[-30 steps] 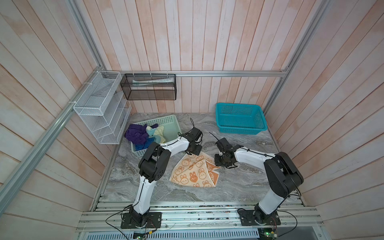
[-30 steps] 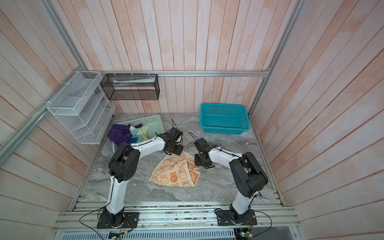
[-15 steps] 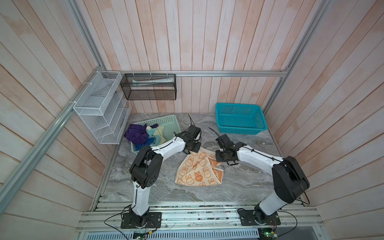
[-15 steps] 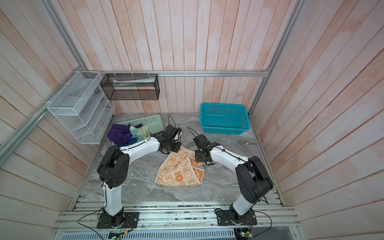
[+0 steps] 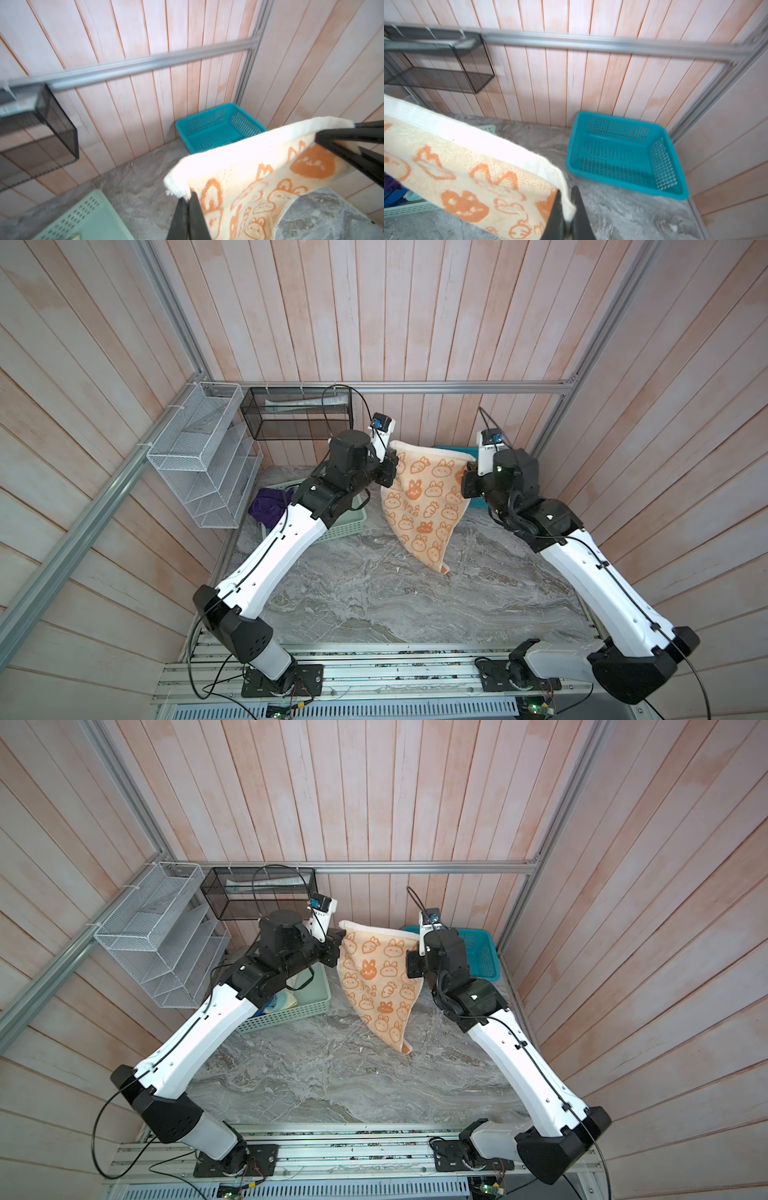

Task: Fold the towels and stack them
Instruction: 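Lift the towel with both grippers and lay it flat on the table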

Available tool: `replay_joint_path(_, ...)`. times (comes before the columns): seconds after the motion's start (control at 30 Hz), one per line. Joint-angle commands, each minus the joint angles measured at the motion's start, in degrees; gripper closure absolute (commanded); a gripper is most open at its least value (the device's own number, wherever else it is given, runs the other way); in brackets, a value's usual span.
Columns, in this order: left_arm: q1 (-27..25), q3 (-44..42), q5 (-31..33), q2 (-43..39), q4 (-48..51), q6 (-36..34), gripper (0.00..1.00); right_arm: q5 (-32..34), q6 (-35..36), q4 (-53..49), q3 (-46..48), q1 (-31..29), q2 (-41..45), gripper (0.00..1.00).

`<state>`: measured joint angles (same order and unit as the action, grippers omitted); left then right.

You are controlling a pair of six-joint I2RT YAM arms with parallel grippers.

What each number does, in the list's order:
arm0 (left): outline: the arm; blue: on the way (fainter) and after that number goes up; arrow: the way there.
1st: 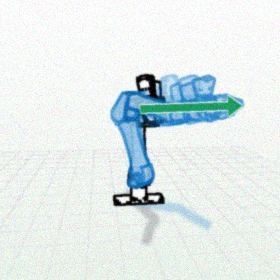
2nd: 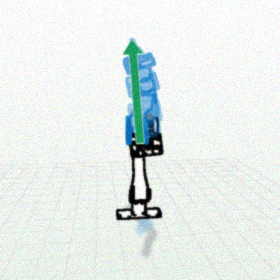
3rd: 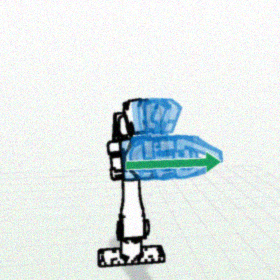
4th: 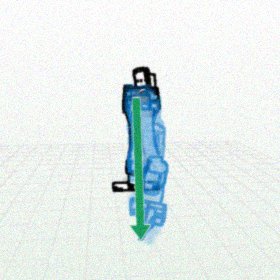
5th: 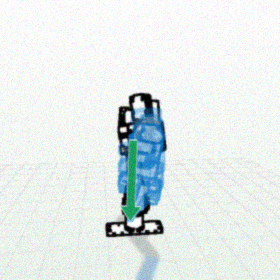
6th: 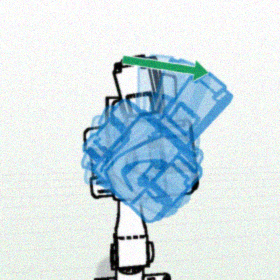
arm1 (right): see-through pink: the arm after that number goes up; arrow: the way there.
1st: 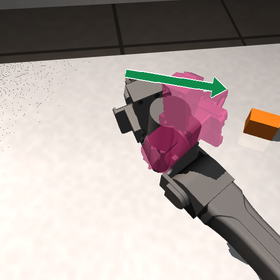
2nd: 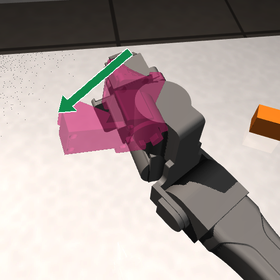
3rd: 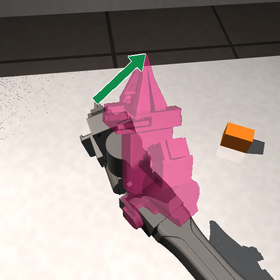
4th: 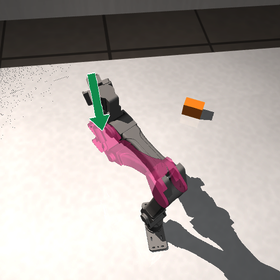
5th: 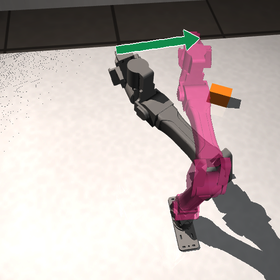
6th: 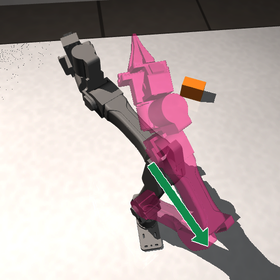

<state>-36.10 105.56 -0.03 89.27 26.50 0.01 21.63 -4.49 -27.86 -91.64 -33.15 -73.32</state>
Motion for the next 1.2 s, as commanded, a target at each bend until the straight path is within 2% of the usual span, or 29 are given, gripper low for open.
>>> replay_joint_path(0.0, -2.02, 2.01, -2.18, -4.41, -0.93, -4.41, 1.00, -0.32, 8.07, -2.81, -7.06, -0.29, 1.19, 1.00)
replay_joint_path(0.13, -6.81, 4.28, 0.72, -8.43, 0.27, -6.47, 1.00, 1.15, 10.64, -5.82, -14.18, -2.65, 2.35, 1.00)
replay_joint_path(0.27, -10.10, 10.85, 2.92, -8.94, 5.97, -5.36, 1.00, 1.75, 13.67, -6.57, -18.96, -4.28, 3.65, 1.00)
replay_joint_path(0.5, -10.49, 20.70, 5.63, -5.36, 13.11, -1.63, 1.00, 3.88, 14.15, -20.51, -42.23, -4.47, -7.44, 1.00)
replay_joint_path(0.57, -10.02, 24.93, 6.89, -2.49, 16.46, -1.30, 1.00, 5.22, 14.29, -21.40, -44.31, -4.47, -9.61, 1.00)
replay_joint_path(0.67, -5.63, 31.00, 4.02, 2.94, 21.97, 1.62, 1.00, 3.10, 13.60, -20.91, -41.46, -2.00, -11.32, 1.00)
replay_joint_path(0.77, -0.25, 31.31, -1.68, 7.00, 23.47, 4.10, 1.00, -8.59, 9.17, -21.78, -37.18, 6.16, -13.47, 1.00)
replay_joint_path(0.8, 1.35, 29.81, -3.26, 8.07, 23.10, 5.37, 1.00, -13.49, 7.65, -21.16, -34.48, 8.92, -14.05, 1.00)
replay_joint_path(0.87, 4.46, 25.62, -7.13, 10.02, 21.50, 7.63, 1.00, -18.66, 6.24, -17.86, -27.76, 12.20, -14.89, 1.00)
replay_joint_path(1.0, 11.33, 12.56, -14.47, 14.21, 13.40, 12.52, 1.00, -21.07, 6.99, -6.15, -10.76, 14.19, -17.06, 1.00)
replay_joint_path(1.17, 14.06, 0.07, -15.00, 19.97, 0.91, 15.62, 1.00, -26.48, 5.01, 5.01, 1.75, 16.20, -22.91, 1.00)
